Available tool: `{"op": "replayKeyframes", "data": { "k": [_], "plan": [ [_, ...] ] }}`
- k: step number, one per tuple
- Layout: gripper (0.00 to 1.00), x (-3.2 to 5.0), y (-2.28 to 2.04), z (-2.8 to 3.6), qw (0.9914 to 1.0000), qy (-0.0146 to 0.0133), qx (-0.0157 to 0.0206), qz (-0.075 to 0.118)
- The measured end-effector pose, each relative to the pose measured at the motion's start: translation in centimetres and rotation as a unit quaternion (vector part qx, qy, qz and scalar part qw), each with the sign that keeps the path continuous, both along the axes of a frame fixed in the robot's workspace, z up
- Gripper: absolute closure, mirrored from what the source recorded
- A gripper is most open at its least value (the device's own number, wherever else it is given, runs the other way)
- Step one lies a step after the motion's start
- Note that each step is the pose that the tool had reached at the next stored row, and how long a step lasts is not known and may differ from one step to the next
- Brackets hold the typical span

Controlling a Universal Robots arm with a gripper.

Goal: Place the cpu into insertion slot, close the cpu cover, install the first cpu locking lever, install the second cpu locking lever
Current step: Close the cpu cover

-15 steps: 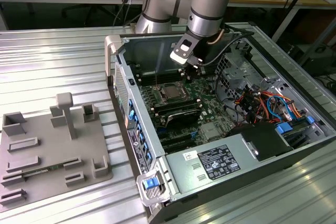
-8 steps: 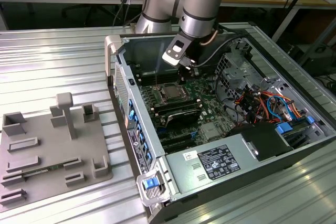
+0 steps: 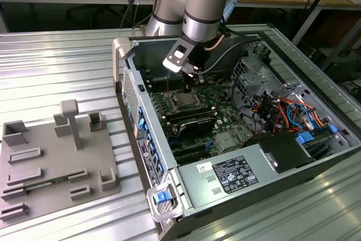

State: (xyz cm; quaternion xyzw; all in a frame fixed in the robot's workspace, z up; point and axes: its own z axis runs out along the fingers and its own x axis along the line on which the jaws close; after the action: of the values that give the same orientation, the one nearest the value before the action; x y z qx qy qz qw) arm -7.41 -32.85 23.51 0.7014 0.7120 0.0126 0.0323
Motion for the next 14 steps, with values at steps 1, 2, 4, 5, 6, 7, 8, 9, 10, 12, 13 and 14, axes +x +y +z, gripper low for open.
{"op": "replayKeyframes", "data": {
  "k": [1,2,4,5,6,7,8,9,10,12,13,14],
  "plan": [
    [0.89,-0.18,0.00,-0.02,1.00000,0.0000,0.0000,0.000],
    [0.89,-0.25,0.00,-0.04,1.00000,0.0000,0.0001,0.000],
    [0.89,-0.34,0.00,-0.04,1.00000,0.0001,-0.0001,0.000],
    [0.89,-0.34,0.00,-0.04,1.00000,0.0001,-0.0001,0.000],
    [0.89,-0.34,0.00,-0.04,1.00000,0.0000,0.0000,0.000],
    [0.89,-0.35,0.00,-0.04,1.00000,0.0000,0.0000,0.000],
    [0.89,-0.36,0.00,-0.04,1.00000,0.0000,0.0000,0.000],
    [0.89,-0.37,0.00,-0.04,1.00000,0.0000,0.0000,0.000],
    [0.89,-0.37,0.00,-0.04,1.00000,0.0000,0.0000,0.000],
    [0.89,-0.38,0.00,-0.04,1.00000,0.0000,0.0000,0.000],
    [0.89,-0.39,0.00,-0.04,1.00000,0.0000,0.0000,0.000],
    [0.89,-0.39,0.00,-0.04,1.00000,0.0000,0.0000,0.000]
  ]
}}
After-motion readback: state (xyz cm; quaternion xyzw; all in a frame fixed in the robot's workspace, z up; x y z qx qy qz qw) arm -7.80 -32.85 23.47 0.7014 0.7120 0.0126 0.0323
